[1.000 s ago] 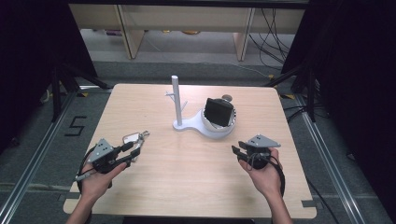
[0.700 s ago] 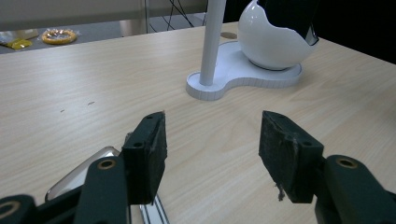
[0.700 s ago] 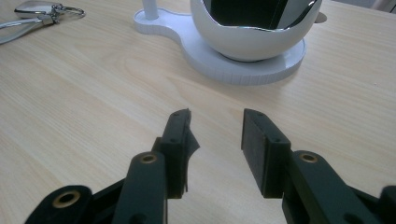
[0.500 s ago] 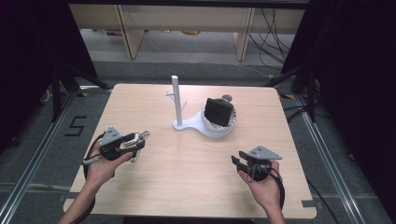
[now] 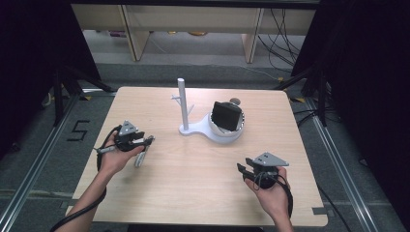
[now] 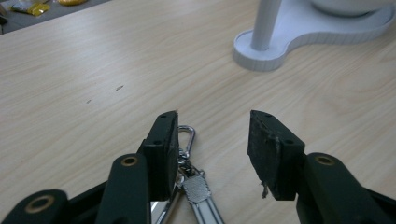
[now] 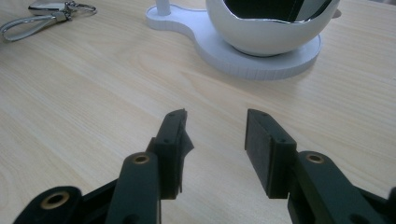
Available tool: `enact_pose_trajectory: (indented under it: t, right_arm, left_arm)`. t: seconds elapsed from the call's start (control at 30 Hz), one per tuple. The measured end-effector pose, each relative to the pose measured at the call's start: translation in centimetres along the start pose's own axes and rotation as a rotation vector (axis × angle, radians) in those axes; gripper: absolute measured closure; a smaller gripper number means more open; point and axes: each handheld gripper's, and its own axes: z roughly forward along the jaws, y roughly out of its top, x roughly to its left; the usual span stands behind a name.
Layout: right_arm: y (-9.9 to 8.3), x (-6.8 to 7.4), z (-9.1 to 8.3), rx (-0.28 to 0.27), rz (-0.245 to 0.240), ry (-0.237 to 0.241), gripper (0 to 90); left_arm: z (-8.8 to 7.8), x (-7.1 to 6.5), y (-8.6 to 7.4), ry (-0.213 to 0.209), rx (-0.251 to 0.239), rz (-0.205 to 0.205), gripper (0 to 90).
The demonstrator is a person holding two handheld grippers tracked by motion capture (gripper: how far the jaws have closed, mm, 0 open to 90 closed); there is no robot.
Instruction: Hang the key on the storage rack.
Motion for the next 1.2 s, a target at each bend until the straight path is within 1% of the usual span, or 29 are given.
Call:
enact_pose_trajectory:
  t: [0.07,0.1,0.13,0.17,0.27,0.3,0.33,0.37,0.43,0.47,0.5,0.53,0.6,0.67,0.7,0.73,0.77,0.8,0.83,0.87,0.9,0.93,0.97,1.0,1.03,1.1,1.13,1.17,1.2]
  right_arm:
    - [0.0,0.0,0.0,0.005,0.004,0.001,59.3]
    - [0.0,0.0,0.0,0.005,0.004,0.001,59.3]
    - [0.0,0.0,0.0,0.001,-0.002,0.000,59.2]
    - [0.0,-0.2,0.1,-0.008,-0.028,-0.002,59.0]
    - [0.0,-0.3,0.1,-0.010,-0.041,-0.004,58.9]
    - [0.0,-0.1,0.0,-0.007,-0.022,-0.003,58.8]
    - [0.0,-0.1,0.0,-0.005,-0.022,-0.003,58.8]
    - [0.0,-0.3,0.1,-0.009,-0.040,-0.002,58.8]
    - [0.0,-0.3,0.1,-0.012,-0.042,-0.004,58.8]
    - [0.0,-0.2,0.1,0.000,-0.039,0.003,58.7]
    - [0.0,-0.2,0.1,-0.002,-0.042,0.002,58.6]
    - [0.0,-0.2,0.1,-0.002,-0.042,0.002,58.6]
    - [0.0,0.0,0.2,0.008,-0.029,0.015,58.5]
    - [-0.1,0.0,0.4,-0.010,-0.040,0.014,58.3]
    - [-0.1,0.2,0.2,0.011,-0.017,0.006,58.3]
    - [-0.1,0.2,0.2,0.011,-0.017,0.006,58.3]
    - [-0.1,0.0,0.3,0.012,-0.050,0.004,58.2]
    - [-0.1,0.0,0.3,0.012,-0.050,0.004,58.2]
    - [-0.2,0.1,0.3,0.012,-0.042,0.006,58.2]
    - [-0.2,0.2,0.3,0.029,-0.018,0.012,58.2]
    - [-0.3,0.2,0.4,0.015,-0.028,0.008,58.1]
    - [-0.2,0.0,0.4,0.011,-0.048,0.003,58.1]
    - [-0.2,0.0,0.4,0.011,-0.048,0.006,58.0]
    - [-0.2,0.1,0.5,0.012,-0.048,0.005,57.9]
    - [-0.2,0.1,0.5,0.014,-0.045,0.004,57.8]
    - [-0.2,0.1,0.5,0.022,-0.049,0.004,57.8]
    - [-0.3,0.3,0.5,0.031,-0.030,0.012,57.7]
    - [-0.2,0.1,0.6,0.025,-0.056,0.007,57.7]
    - [-0.2,0.2,0.6,0.026,-0.056,0.010,57.7]
  left_arm:
    - [0.5,0.3,0.3,0.012,0.042,0.020,53.2]
    - [0.5,0.3,0.3,0.012,0.042,0.020,53.8]
    - [0.8,0.5,0.4,0.015,0.060,0.024,53.8]
    - [1.1,1.1,0.8,0.023,0.109,0.055,54.8]
    - [1.5,1.3,1.1,0.024,0.126,0.042,55.5]
    - [1.7,1.5,1.3,0.025,0.145,0.052,56.7]
    - [2.0,1.6,1.5,0.020,0.167,0.050,56.8]
    - [2.3,1.7,1.7,0.014,0.178,0.047,56.8]
    - [2.5,1.7,1.8,0.014,0.183,0.046,56.8]
    - [3.0,1.6,2.1,0.024,0.204,0.060,57.0]
    - [3.2,1.6,2.3,0.022,0.216,0.068,57.0]
    - [3.2,1.6,2.3,0.022,0.216,0.068,57.1]
    - [3.6,1.6,2.5,0.026,0.236,0.074,57.6]
    - [4.2,1.5,2.7,0.024,0.261,0.070,57.8]
    - [4.2,1.5,2.7,0.024,0.261,0.070,57.9]
    - [4.3,1.5,2.8,0.023,0.274,0.077,57.9]
    - [4.6,1.4,2.7,0.025,0.287,0.073,57.8]
    - [4.6,1.4,2.7,0.025,0.287,0.073,57.8]
    - [4.6,1.4,2.7,0.026,0.306,0.077,57.8]
    - [4.7,1.4,2.6,0.029,0.309,0.076,57.8]
    - [4.8,1.5,2.4,0.037,0.316,0.064,58.3]
    - [4.8,1.4,2.3,0.033,0.326,0.057,58.5]
    - [5.0,1.4,2.0,0.043,0.310,0.052,58.4]
    - [5.1,1.4,1.9,0.043,0.316,0.049,58.4]
    - [5.0,1.4,1.9,0.035,0.337,0.058,58.4]
    - [5.1,1.4,1.8,0.035,0.347,0.057,58.4]
    - [5.2,1.4,1.8,0.043,0.336,0.048,58.2]
    - [5.1,1.4,1.8,0.042,0.350,0.055,57.9]
    - [5.1,1.4,1.8,0.042,0.350,0.055,58.0]
